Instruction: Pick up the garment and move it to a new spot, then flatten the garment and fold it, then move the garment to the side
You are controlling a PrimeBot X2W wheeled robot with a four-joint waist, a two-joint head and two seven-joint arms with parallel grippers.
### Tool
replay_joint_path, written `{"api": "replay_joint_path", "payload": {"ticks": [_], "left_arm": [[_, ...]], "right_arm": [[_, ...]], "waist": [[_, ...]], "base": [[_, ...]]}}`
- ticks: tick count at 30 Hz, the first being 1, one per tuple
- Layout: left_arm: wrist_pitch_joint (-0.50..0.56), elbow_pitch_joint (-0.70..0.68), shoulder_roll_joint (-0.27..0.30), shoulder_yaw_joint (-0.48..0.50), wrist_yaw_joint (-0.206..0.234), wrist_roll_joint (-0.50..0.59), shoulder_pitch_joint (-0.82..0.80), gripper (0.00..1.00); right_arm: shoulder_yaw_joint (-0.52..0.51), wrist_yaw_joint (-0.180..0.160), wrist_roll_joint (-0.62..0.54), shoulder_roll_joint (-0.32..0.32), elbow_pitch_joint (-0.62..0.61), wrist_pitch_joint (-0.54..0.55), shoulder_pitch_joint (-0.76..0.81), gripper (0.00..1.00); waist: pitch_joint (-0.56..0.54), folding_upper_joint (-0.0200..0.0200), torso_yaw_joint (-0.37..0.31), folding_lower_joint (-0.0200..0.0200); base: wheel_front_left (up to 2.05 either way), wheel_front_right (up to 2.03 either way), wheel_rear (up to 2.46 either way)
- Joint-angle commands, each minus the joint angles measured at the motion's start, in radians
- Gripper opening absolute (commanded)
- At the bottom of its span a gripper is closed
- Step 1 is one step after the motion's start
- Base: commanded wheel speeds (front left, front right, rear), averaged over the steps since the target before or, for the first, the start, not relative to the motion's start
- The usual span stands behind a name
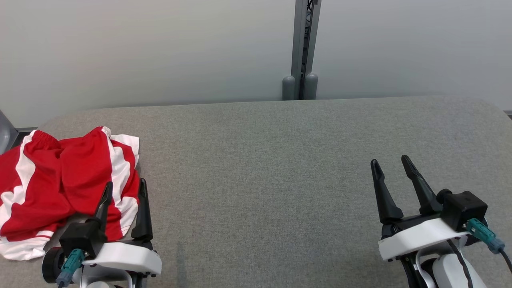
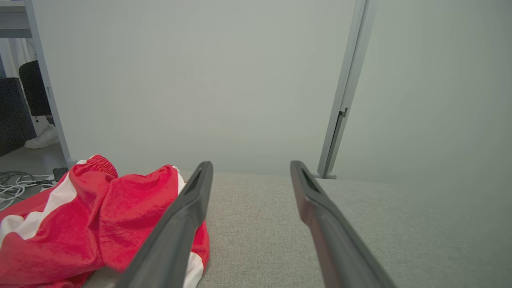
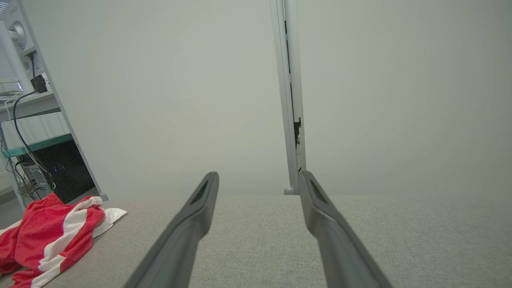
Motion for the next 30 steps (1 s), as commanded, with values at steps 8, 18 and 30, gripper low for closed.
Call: {"api": "replay_joint_path", "payload": {"ticks": [8, 18, 30], "left_arm": [[-0.023, -0.007, 0.009, -0.005, 0.008, 0.075, -0.001, 1.00], [-0.041, -0.009, 0.010, -0.008, 0.013, 0.147, 0.000, 1.00], [-0.050, -0.008, 0.008, -0.010, 0.010, 0.176, 0.000, 1.00]], "right_arm": [[0.007, 0.004, -0.074, -0.002, -0.006, -0.025, -0.014, 1.00], [0.017, 0.004, -0.138, 0.003, -0.008, -0.044, -0.021, 1.00], [0.014, 0.004, -0.170, 0.007, -0.013, -0.052, -0.019, 1.00]], "waist": [[-0.005, 0.0000, -0.001, 0.0000], [-0.007, 0.0000, -0.006, 0.0000], [-0.007, 0.0000, -0.008, 0.0000]], "base": [[0.00, 0.00, 0.00], [0.00, 0.00, 0.00], [0.00, 0.00, 0.00]]}}
